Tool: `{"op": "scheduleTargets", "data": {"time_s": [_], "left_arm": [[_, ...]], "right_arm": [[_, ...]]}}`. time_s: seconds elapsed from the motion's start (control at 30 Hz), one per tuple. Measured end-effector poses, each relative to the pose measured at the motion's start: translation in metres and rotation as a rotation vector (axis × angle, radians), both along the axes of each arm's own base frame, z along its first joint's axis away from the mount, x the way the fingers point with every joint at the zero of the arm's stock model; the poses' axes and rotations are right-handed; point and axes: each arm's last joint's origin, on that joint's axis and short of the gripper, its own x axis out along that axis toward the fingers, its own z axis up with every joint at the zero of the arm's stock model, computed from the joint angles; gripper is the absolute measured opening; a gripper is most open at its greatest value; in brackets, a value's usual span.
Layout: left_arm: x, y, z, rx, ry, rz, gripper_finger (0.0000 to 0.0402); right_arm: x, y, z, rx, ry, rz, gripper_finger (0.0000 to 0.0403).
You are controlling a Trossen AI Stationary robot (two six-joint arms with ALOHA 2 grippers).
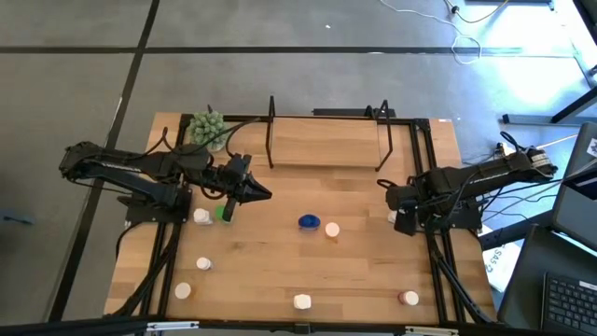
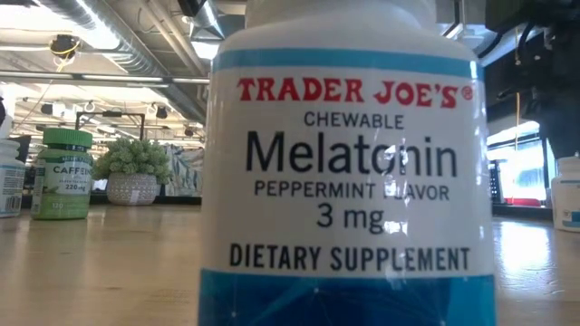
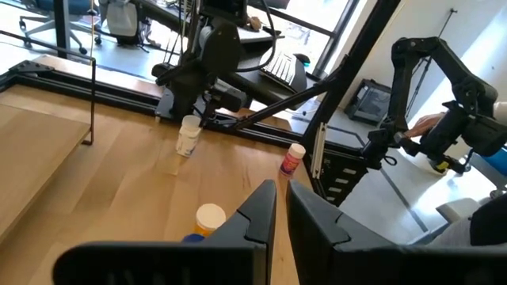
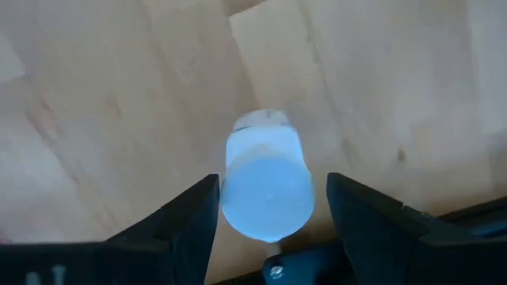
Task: Pick and place medicine bottles onto shelf by color
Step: Put the top right white blue medicine bottle on the shelf
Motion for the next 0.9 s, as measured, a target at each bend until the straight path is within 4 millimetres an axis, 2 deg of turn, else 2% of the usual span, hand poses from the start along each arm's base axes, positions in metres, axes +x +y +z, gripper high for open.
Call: {"op": "scheduleTargets", "data": {"time_s": [0.43, 0.63, 0.77, 0.9], "left_arm": [[0.0, 0.0, 0.0, 0.0, 0.0, 0.0, 0.0027], [0.0, 0.0, 0.0, 0.0, 0.0, 0.0, 0.0027], [0.0, 0.0, 0.0, 0.0, -0.001, 0.0, 0.0027], [0.0, 0.0, 0.0, 0.0, -0.001, 0.0, 0.0028]], "right_arm": [[0.001, -0.002, -0.001, 0.036, 0.016, -0.019, 0.0236], [0.002, -0.001, -0.017, 0.066, 0.026, -0.017, 0.0236], [0.002, -0.001, -0.019, 0.066, 0.021, -0.02, 0.0236], [0.002, -0.001, -0.019, 0.066, 0.022, -0.02, 0.0217]]}}
